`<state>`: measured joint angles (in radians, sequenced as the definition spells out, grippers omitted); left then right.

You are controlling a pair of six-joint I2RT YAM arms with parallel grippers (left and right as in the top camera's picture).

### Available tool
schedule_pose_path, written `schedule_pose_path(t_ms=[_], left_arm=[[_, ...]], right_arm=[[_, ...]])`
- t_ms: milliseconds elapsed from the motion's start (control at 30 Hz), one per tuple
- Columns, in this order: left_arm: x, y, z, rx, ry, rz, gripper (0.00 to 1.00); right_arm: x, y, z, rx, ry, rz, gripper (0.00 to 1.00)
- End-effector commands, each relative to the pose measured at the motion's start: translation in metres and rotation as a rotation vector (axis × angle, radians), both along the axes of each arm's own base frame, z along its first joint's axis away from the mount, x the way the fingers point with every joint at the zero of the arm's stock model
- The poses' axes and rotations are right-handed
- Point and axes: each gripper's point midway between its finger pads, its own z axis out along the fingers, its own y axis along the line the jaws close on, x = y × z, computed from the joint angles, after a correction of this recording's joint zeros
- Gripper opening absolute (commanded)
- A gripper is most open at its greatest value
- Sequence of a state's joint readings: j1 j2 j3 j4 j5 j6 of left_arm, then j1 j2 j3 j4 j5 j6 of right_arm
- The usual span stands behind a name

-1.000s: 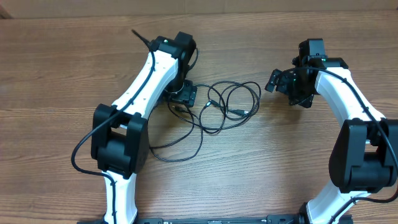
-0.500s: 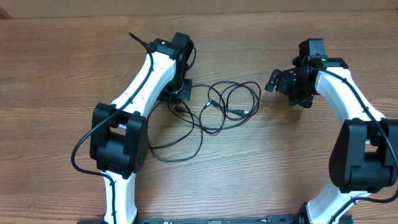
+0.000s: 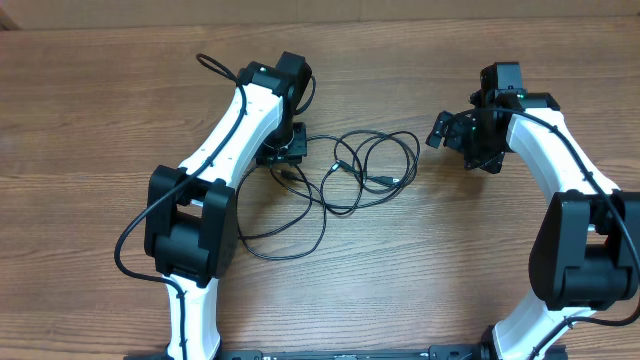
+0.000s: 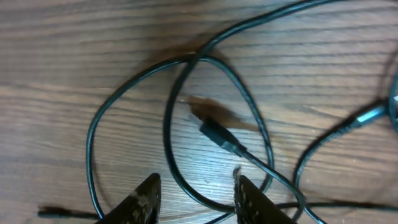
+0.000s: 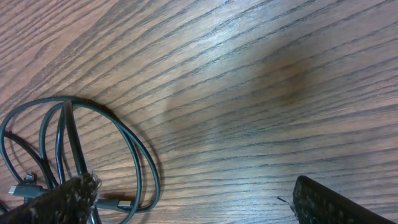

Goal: Untangle cables
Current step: 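Grasp another cable strand with the left gripper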

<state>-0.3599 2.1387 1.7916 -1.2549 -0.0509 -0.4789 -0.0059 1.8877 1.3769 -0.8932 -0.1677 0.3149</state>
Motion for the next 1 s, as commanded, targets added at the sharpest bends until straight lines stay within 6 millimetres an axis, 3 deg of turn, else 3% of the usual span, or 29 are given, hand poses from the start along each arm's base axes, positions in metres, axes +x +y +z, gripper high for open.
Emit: schedule_pose_path(t_ms=[0,200,500,733,833,867,967], left_arm=[[-0.008,0.009,-0.011,0.052,0.012,0.122,0.4],[-0.02,0.015,-0.037,0.061,0.041,0.139,0.38],[-0.012,0.012,-0.045,0.043,0.001,0.14,0.34],[-0.011,0.011,-0.045,0.04,-0.005,0.139,0.25],[-0.012,0.011,-0.045,0.042,-0.001,0.138,0.15],[-0.012,0.011,-0.045,0.042,-0.001,0.137,0.06],[-0.01,0.01,-0.045,0.04,-0.007,0.136,0.04]], right_arm=[[-0.001,-0.002,0.002,-0.009,-0.006,-0.007,1.0],[-0.001,-0.002,0.002,-0.009,-0.006,-0.007,1.0],[-0.001,-0.002,0.002,-0.009,-0.005,-0.007,1.0],[-0.001,-0.002,0.002,-0.009,-0.006,-0.007,1.0],[-0.001,-0.002,0.002,-0.009,-0.005,-0.007,1.0],[-0.001,-0.002,0.002,-0.009,-0.006,-0.007,1.0],[-0.001,-0.002,0.002,-0.009,-0.006,-0.007,1.0]])
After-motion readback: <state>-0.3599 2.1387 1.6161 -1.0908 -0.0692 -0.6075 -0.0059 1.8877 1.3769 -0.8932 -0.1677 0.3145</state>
